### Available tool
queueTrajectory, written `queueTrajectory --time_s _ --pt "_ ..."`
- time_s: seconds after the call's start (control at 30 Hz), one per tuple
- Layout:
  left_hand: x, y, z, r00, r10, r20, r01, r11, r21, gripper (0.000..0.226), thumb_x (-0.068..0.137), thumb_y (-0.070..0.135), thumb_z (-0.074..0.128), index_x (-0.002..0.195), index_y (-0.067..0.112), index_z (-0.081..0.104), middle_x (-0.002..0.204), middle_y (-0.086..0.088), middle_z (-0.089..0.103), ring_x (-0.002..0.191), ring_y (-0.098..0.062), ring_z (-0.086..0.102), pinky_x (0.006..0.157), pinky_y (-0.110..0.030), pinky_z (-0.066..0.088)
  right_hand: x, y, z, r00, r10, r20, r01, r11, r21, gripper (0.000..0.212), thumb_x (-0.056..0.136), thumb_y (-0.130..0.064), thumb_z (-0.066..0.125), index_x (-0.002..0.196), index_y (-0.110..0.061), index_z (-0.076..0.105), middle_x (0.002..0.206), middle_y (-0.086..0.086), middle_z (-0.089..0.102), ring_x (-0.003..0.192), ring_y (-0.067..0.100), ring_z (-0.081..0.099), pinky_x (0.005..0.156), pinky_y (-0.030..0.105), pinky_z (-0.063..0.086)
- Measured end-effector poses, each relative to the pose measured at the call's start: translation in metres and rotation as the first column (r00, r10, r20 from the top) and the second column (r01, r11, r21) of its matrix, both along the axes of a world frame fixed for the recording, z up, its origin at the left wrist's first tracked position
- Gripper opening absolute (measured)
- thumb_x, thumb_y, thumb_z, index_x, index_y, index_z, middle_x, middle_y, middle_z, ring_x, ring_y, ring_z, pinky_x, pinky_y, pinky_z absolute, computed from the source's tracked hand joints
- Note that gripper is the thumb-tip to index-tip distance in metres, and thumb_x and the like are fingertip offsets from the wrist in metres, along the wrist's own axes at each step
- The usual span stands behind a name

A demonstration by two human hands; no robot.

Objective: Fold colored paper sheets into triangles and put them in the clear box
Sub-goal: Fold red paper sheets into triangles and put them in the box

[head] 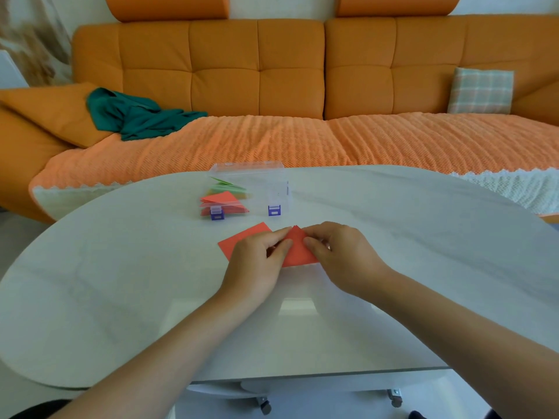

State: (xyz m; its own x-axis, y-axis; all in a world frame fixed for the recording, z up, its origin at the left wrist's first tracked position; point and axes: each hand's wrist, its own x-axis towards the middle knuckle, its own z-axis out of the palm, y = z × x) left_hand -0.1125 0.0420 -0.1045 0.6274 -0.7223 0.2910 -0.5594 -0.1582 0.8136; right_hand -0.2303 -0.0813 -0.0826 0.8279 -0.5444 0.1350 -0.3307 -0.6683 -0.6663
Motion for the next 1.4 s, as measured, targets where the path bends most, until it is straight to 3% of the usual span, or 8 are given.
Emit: queueTrajectory --time_s 0.23,0.6,0.67,0.8,0.9,1.0,1.13,1.4 --pt "0.001 -0.001 0.001 0.999 0.019 -0.046 -0.020 1.000 -0.024 0.027 0.099 0.022 0.061 0.123 0.029 0.070 0.105 0.032 0.062 0.094 0.028 0.053 0.079 0.003 0.036 0.000 0.003 0.003 1.000 0.004 -0.024 -0.009 0.983 -0.185 0.035 0.105 -0.028 0.038 0.127 -0.032 0.066 0.096 -0.003 0.062 0.092 0.019 0.057 0.091 0.043 0.044" --pt "0.000 -0.001 -0.002 0.999 -0.013 -0.039 0.013 1.000 -0.011 0.028 0.099 0.022 0.061 0.125 0.027 0.069 0.111 0.028 0.065 0.101 0.022 0.056 0.084 0.002 0.037 0.000 0.002 0.000 0.998 0.044 -0.043 -0.054 0.966 -0.252 0.033 0.104 -0.030 0.040 0.124 -0.035 0.067 0.092 -0.008 0.059 0.089 0.015 0.056 0.088 0.041 0.044" --pt "0.000 -0.002 -0.002 0.999 -0.006 -0.044 0.006 1.000 -0.001 0.028 0.099 0.022 0.061 0.125 0.027 0.069 0.110 0.026 0.067 0.102 0.018 0.058 0.085 0.000 0.038 0.000 0.001 0.003 0.999 -0.028 -0.017 0.025 0.984 -0.179 0.027 0.101 -0.035 0.048 0.119 -0.034 0.069 0.093 -0.016 0.061 0.088 0.007 0.057 0.089 0.034 0.044" --pt "-0.003 -0.002 -0.003 0.999 -0.024 -0.027 0.025 0.999 0.027 0.028 0.097 0.020 0.063 0.124 0.026 0.070 0.112 0.026 0.066 0.099 0.022 0.056 0.087 0.000 0.039 0.000 -0.005 0.009 0.995 -0.091 -0.034 0.092 0.995 0.047 0.015 0.092 -0.037 0.061 0.083 -0.033 0.072 0.077 -0.018 0.066 0.076 0.001 0.060 0.068 0.022 0.045" --pt "-0.005 0.000 0.000 0.997 -0.070 -0.015 0.072 0.990 0.125 0.024 0.097 0.022 0.063 0.115 0.034 0.073 0.094 0.031 0.068 0.095 0.012 0.063 0.087 -0.012 0.049 -0.001 -0.011 0.012 0.989 -0.053 -0.140 0.068 0.992 0.105 0.017 0.090 -0.035 0.064 0.076 -0.032 0.074 0.075 -0.016 0.069 0.076 0.004 0.064 0.066 0.022 0.050" --pt "0.000 0.004 0.007 0.990 -0.107 0.092 0.073 0.948 0.310 0.027 0.096 0.031 0.060 0.122 0.032 0.071 0.108 0.020 0.072 0.101 0.001 0.064 0.093 -0.023 0.051 -0.002 -0.013 0.011 0.975 -0.039 -0.217 0.069 0.989 0.129 0.017 0.089 -0.033 0.065 0.078 -0.028 0.077 0.074 -0.014 0.071 0.074 0.006 0.065 0.068 0.024 0.053" --pt "0.006 0.011 0.011 0.899 -0.147 0.412 0.024 0.957 0.289 0.027 0.094 0.030 0.062 0.120 0.025 0.071 0.106 0.011 0.066 0.105 -0.007 0.052 0.087 -0.012 0.036 -0.002 -0.011 0.009 0.948 -0.045 -0.314 0.060 0.997 0.038 0.019 0.091 -0.035 0.061 0.084 -0.028 0.077 0.077 -0.016 0.070 0.082 0.011 0.067 0.079 0.029 0.054" --pt "0.001 0.015 0.005 0.819 -0.415 0.396 0.273 0.889 0.368 0.024 0.097 0.028 0.056 0.114 0.027 0.073 0.108 0.012 0.062 0.105 -0.002 0.047 0.090 -0.007 0.030 0.003 -0.004 0.003 0.919 -0.141 -0.370 0.048 0.967 -0.248 0.029 0.092 -0.048 0.053 0.085 -0.028 0.073 0.086 -0.012 0.072 0.087 0.012 0.064 0.092 0.032 0.041"
